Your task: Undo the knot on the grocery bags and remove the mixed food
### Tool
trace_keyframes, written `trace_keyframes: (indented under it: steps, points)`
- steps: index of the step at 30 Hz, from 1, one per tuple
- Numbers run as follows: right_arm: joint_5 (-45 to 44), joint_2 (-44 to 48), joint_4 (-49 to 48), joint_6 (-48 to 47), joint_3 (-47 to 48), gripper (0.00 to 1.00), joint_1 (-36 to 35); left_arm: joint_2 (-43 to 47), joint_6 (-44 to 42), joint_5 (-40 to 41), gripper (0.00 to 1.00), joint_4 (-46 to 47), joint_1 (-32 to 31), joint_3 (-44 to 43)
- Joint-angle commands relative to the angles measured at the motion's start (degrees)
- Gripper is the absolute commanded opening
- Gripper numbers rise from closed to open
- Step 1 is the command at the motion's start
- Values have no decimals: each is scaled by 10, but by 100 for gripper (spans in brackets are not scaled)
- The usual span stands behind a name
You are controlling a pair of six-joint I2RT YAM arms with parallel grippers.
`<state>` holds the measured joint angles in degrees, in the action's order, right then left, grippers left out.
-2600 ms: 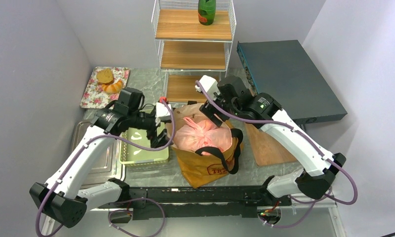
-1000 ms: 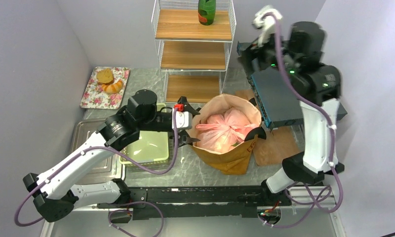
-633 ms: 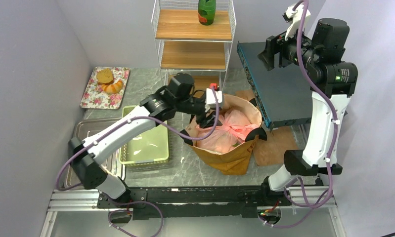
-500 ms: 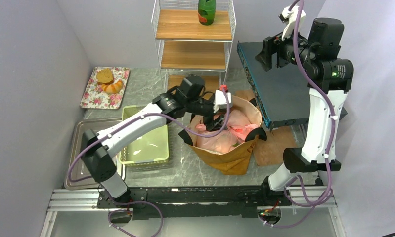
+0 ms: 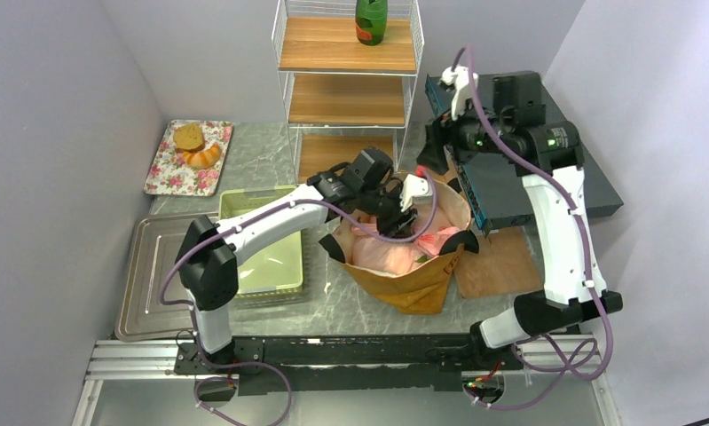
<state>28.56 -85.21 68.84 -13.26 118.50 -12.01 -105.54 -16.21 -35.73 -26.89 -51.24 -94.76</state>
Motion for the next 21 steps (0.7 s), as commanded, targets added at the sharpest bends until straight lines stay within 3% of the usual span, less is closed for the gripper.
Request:
trace_keyframes:
  steps: [1, 4, 11, 14, 18, 19, 21]
  points:
    - [-81, 39, -4, -38, -54, 79, -45, 66, 0, -2, 32, 49, -5, 67]
    - [-96, 35, 6, -47, -77, 78, -48, 109, 0, -6, 1, 100, -9, 87]
    - [-113, 18, 18, -74, -124, 71, -57, 133, -33, -5, 0, 91, -15, 28]
    - [-127, 10, 16, -78, -126, 49, -60, 140, -57, 2, 0, 71, -24, 12]
    - [-158, 7, 11, -83, -135, 7, -60, 156, -66, 14, 0, 62, -25, 6]
    - [-166, 8, 9, -85, -141, 0, -60, 163, -66, 19, 0, 62, -25, 7]
    - [-182, 16, -1, -84, -161, 0, -60, 183, -70, 26, 0, 73, -25, 12]
